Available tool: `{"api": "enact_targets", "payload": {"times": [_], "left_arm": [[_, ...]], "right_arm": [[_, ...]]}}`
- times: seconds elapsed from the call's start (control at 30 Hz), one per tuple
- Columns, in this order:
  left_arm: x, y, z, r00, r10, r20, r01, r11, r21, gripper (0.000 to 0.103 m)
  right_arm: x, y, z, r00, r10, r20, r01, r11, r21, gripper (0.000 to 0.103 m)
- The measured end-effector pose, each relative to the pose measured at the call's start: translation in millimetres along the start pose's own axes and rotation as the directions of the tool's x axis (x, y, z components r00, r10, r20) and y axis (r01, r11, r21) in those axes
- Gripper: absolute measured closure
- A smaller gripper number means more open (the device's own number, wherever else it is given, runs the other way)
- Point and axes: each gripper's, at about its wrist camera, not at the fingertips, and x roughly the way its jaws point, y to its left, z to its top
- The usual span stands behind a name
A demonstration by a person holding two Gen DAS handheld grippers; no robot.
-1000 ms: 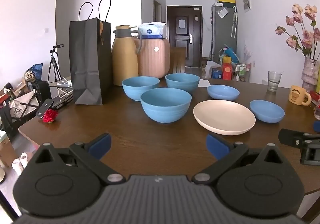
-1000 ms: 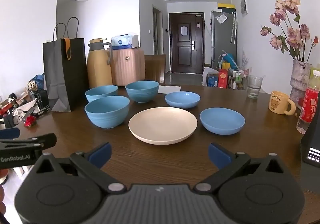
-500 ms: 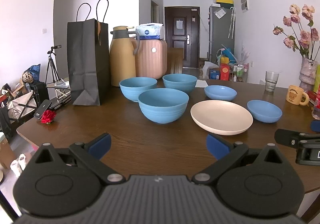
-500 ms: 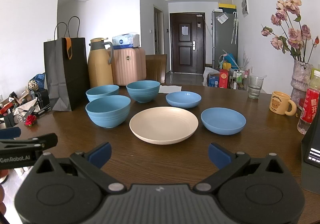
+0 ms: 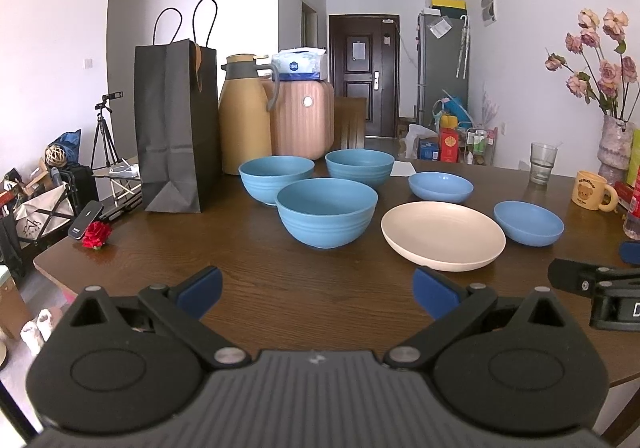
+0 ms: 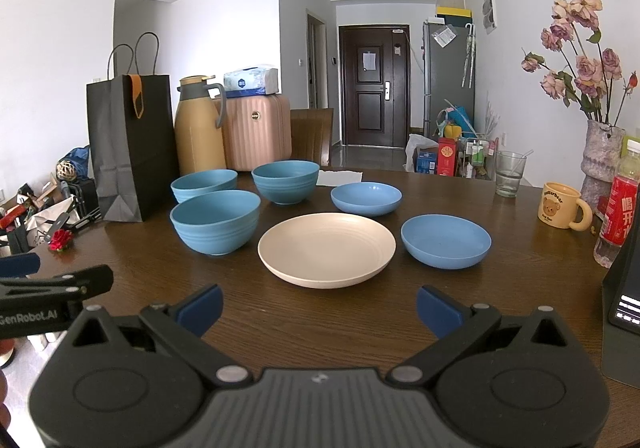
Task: Organize plates and bowls
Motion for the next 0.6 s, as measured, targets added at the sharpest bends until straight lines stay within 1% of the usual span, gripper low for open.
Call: {"api": "enact_targets", "payload": {"times": [0.6], "left_arm": [[-1.5, 0.5, 0.6, 1.000, -0.002, 0.003, 0.002, 1.000, -0.003, 0.000]], "right_arm": [[0.2, -0.8, -1.0, 1.000, -0.002, -0.002, 0.002, 1.000, 0.002, 0.000]]}}
